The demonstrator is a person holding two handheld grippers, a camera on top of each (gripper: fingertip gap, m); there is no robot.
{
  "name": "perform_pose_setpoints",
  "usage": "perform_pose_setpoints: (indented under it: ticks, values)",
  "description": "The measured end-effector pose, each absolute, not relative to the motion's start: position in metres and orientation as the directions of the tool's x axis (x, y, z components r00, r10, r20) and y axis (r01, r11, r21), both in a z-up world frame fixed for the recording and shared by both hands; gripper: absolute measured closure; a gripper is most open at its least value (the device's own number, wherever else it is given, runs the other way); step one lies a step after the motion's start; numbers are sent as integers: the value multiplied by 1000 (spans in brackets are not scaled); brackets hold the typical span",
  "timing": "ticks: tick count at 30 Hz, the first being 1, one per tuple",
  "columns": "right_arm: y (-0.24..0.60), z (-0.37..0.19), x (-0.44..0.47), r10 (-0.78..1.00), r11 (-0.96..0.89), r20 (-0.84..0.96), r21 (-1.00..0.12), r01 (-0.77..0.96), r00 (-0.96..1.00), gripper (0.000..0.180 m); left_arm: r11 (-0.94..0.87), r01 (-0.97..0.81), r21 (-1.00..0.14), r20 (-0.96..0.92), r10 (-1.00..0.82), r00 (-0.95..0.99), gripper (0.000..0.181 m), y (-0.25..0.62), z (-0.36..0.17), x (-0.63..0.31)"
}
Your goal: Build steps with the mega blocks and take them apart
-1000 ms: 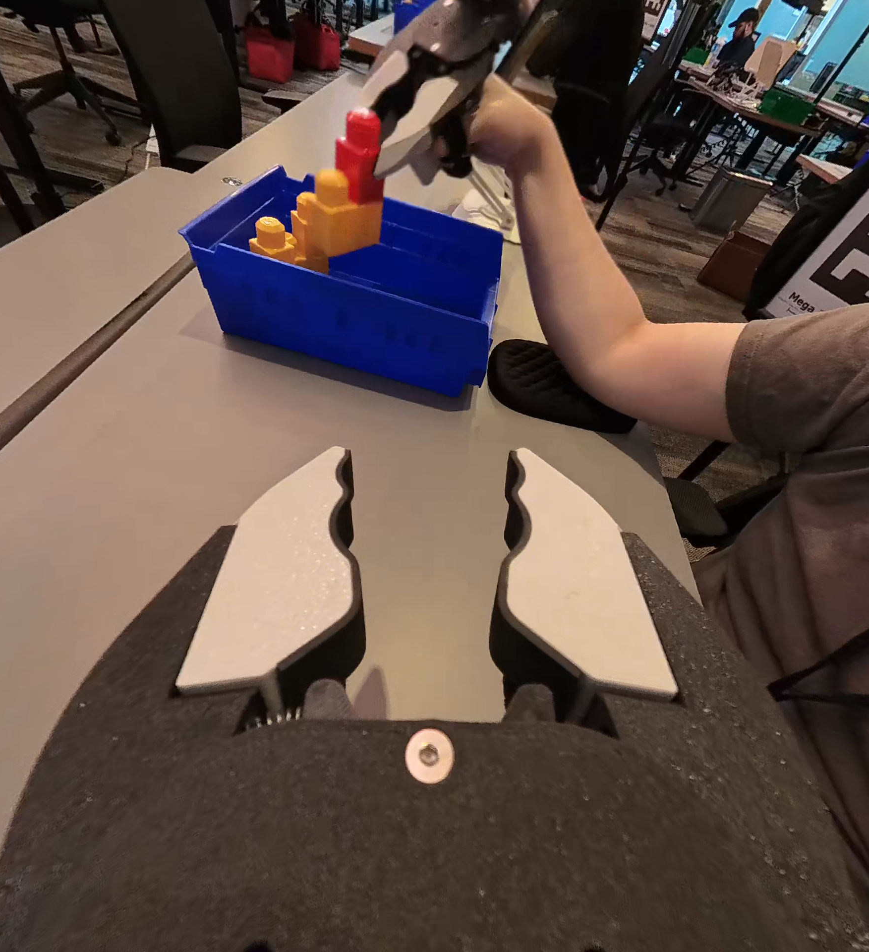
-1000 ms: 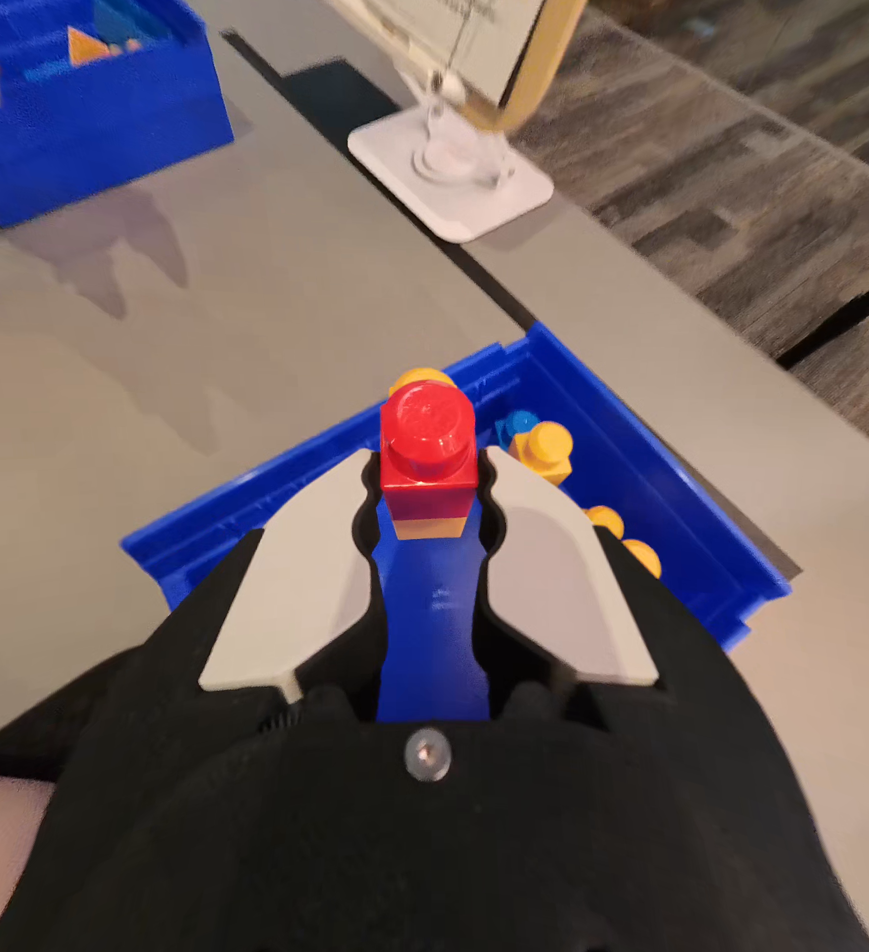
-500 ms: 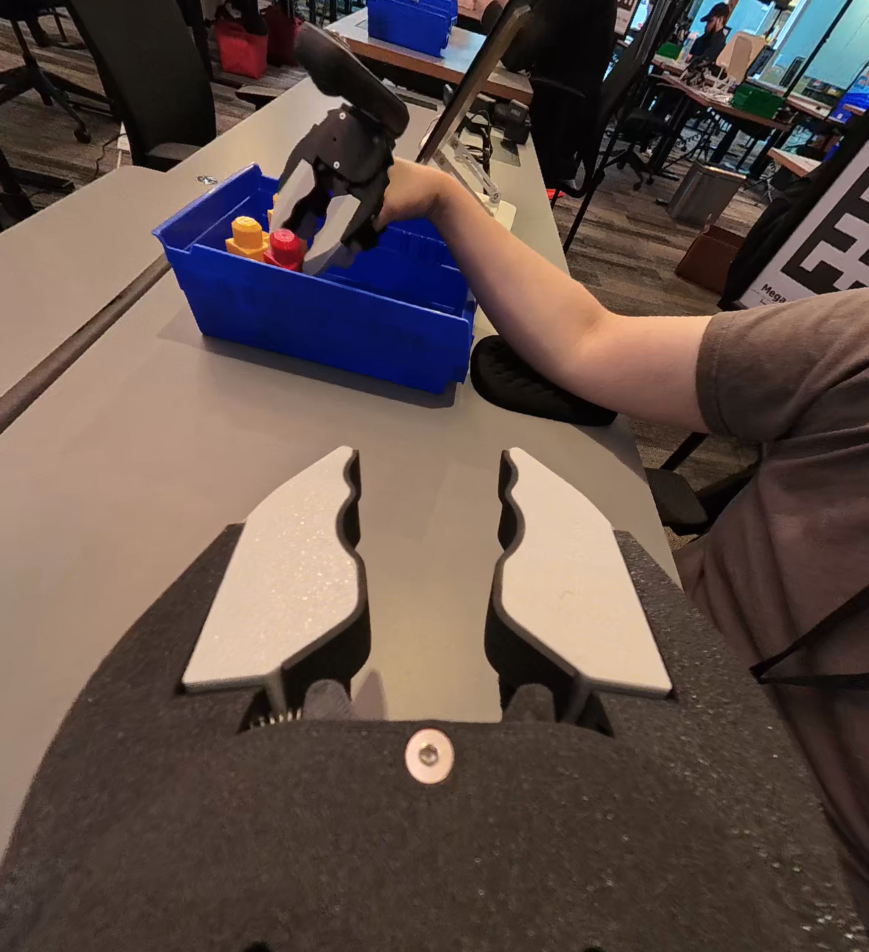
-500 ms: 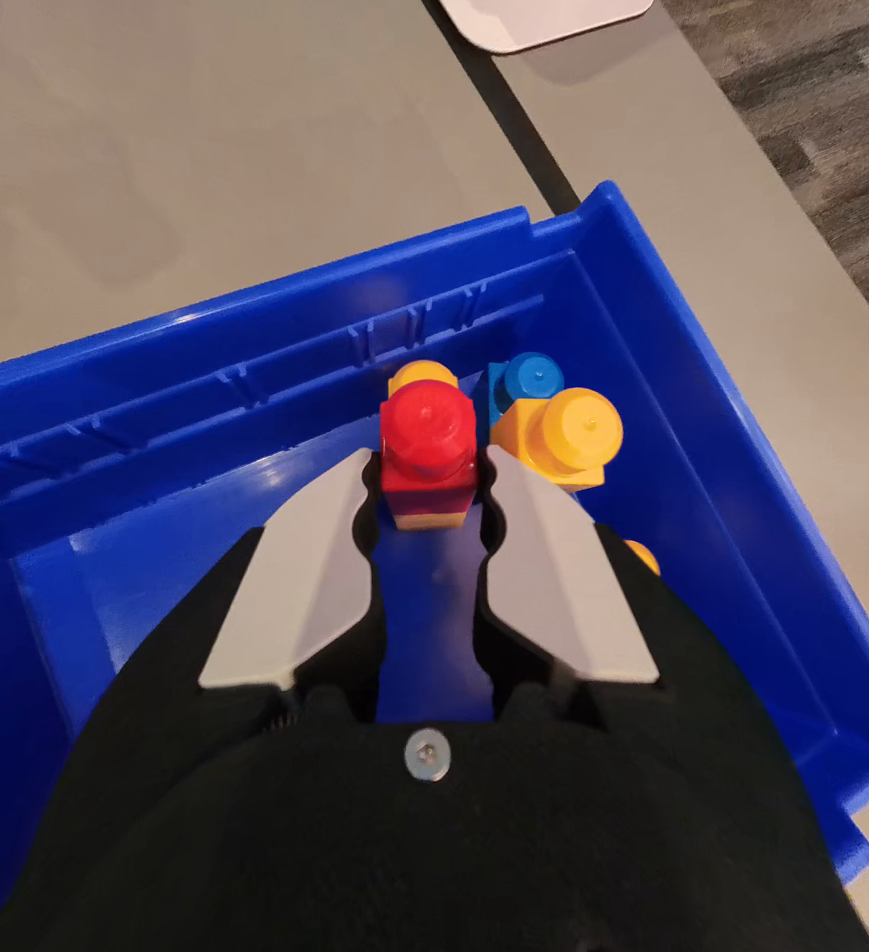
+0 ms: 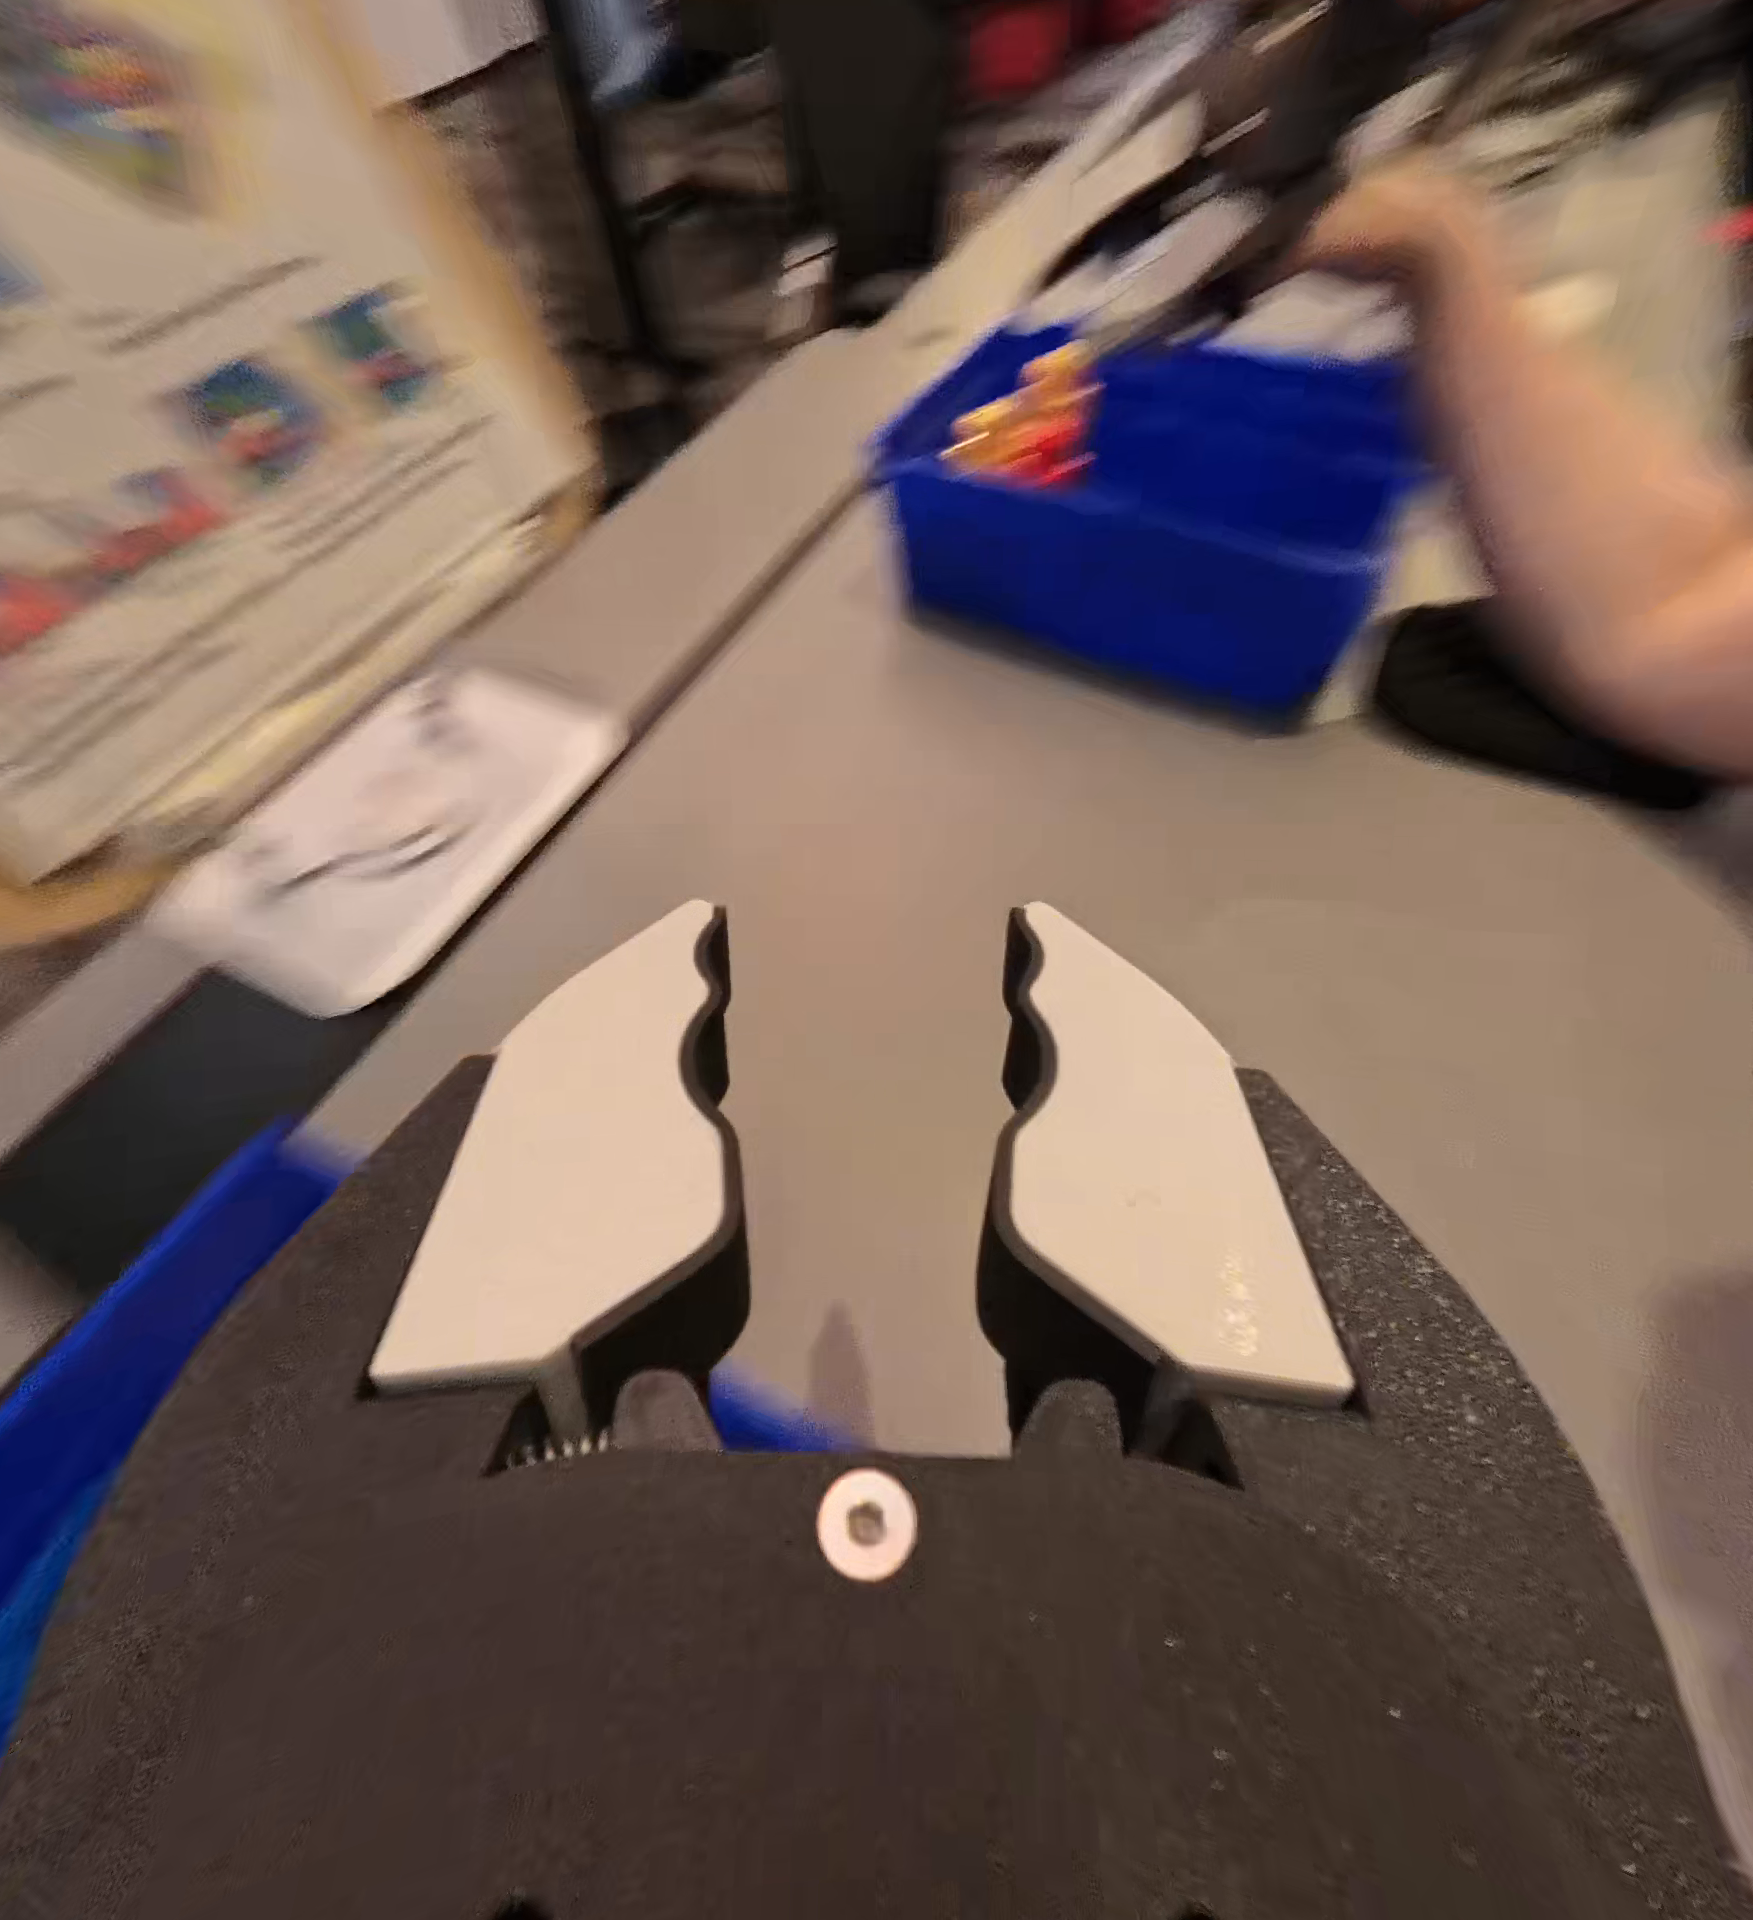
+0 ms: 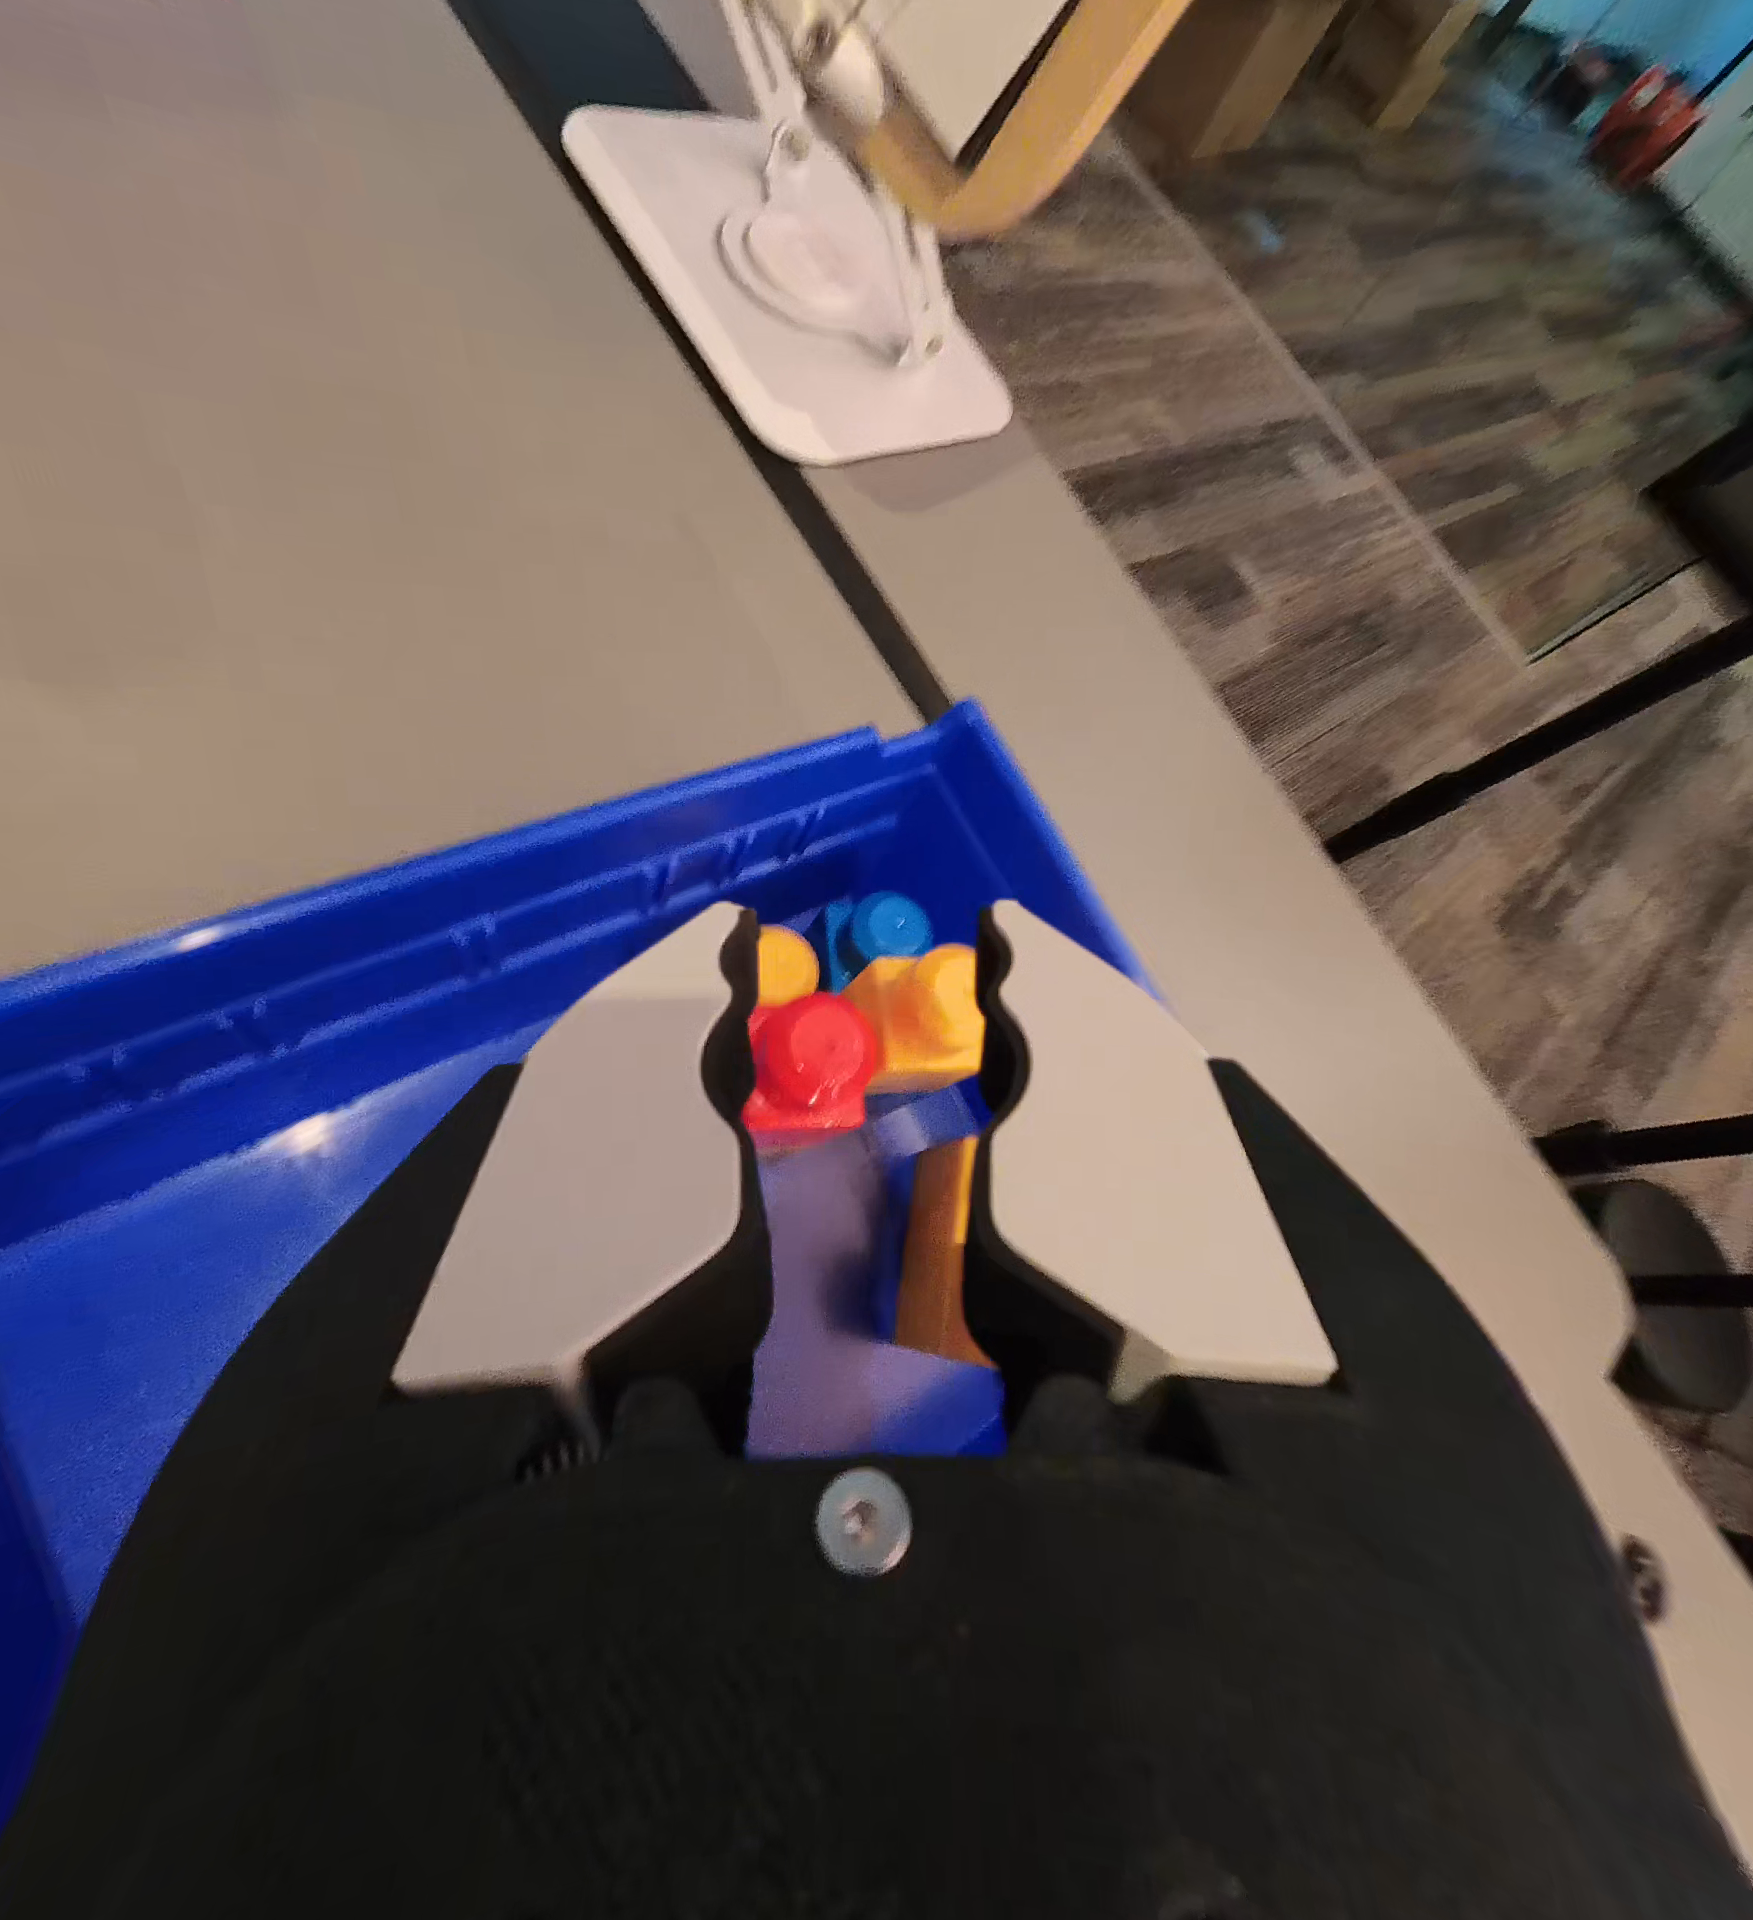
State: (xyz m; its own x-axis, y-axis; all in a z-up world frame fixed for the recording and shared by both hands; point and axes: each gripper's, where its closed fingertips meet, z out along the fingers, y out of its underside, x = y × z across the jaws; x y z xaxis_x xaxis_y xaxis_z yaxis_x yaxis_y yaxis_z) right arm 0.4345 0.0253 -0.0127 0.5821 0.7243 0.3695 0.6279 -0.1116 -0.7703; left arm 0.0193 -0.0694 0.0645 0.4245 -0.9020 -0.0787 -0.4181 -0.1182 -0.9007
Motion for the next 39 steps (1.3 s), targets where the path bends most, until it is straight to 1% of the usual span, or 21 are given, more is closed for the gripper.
perform_pose_setpoints:
  ticks: [2, 4, 6, 8, 10, 12, 14, 17, 20, 23, 25, 27, 29, 31, 33, 36, 38, 39]
  values:
    - [26, 6, 427, 696, -75, 401, -784, 616, 596, 139, -189, -515, -836, -207, -760, 616, 128, -44, 55, -42]
    - [23, 15, 417, 698, -58, 406, -788, 613, 589, 139, -296, -585, -755, -274, -668, 692, 129, -36, 36, -92]
    - [21, 17, 407, 702, -53, 424, -770, 635, 572, 139, -403, -602, -690, -282, -616, 735, 129, -30, 14, -128]
    - [21, 16, 397, 707, -44, 451, -741, 670, 545, 139, -507, -567, -649, -234, -576, 783, 131, -24, -7, -152]
    - [20, 11, 386, 722, -39, 463, -715, 698, 514, 139, -556, -558, -616, -244, -539, 806, 130, -12, -24, -171]
    - [20, 5, 377, 739, -33, 470, -690, 723, 483, 139, -575, -590, -567, -284, -536, 795, 126, -4, -43, -182]
    - [21, -1, 370, 750, -28, 474, -674, 738, 461, 139, -567, -644, -513, -317, -573, 756, 117, -1, -61, -184]
    - [21, -7, 364, 767, -35, 459, -669, 743, 449, 139, -500, -740, -451, -455, -584, 672, 117, 12, -75, -190]
    - [20, -9, 363, 776, -38, 445, -675, 737, 447, 139, -501, -752, -428, -469, -588, 659, 116, 20, -88, -190]
    - [20, -9, 364, 781, -42, 431, -686, 726, 453, 139, -497, -759, -420, -469, -597, 650, 121, 25, -99, -189]
    - [20, -10, 365, 786, -49, 418, -693, 719, 456, 139, -488, -769, -413, -486, -596, 639, 127, 29, -105, -189]
    - [21, -13, 365, 792, -58, 407, -693, 719, 456, 139, -472, -787, -397, -515, -596, 617, 138, 33, -108, -189]
    - [22, -13, 366, 788, -59, 413, -686, 725, 455, 139, -474, -790, -389, -515, -600, 613, 140, 33, -109, -187]
    - [22, -11, 363, 787, -52, 416, -691, 721, 455, 139, -490, -772, -405, -492, -594, 636, 140, 31, -101, -187]
    - [21, -5, 356, 788, -36, 415, -707, 707, 455, 140, -465, -735, -494, -482, -557, 676, 141, 30, -76, -181]
    - [19, 11, 330, 788, 2, 407, -753, 658, 462, 140, -341, -607, -718, -384, -534, 753, 141, 22, -14, -149]
    - [13, 27, 296, 812, 45, 367, -814, 579, 454, 140, -216, -424, -880, -213, -618, 757, 141, 6, 35, -102]
    - [5, 35, 274, 838, 68, 333, -850, 523, 432, 139, -165, -294, -941, -100, -698, 709, 141, -7, 59, -72]
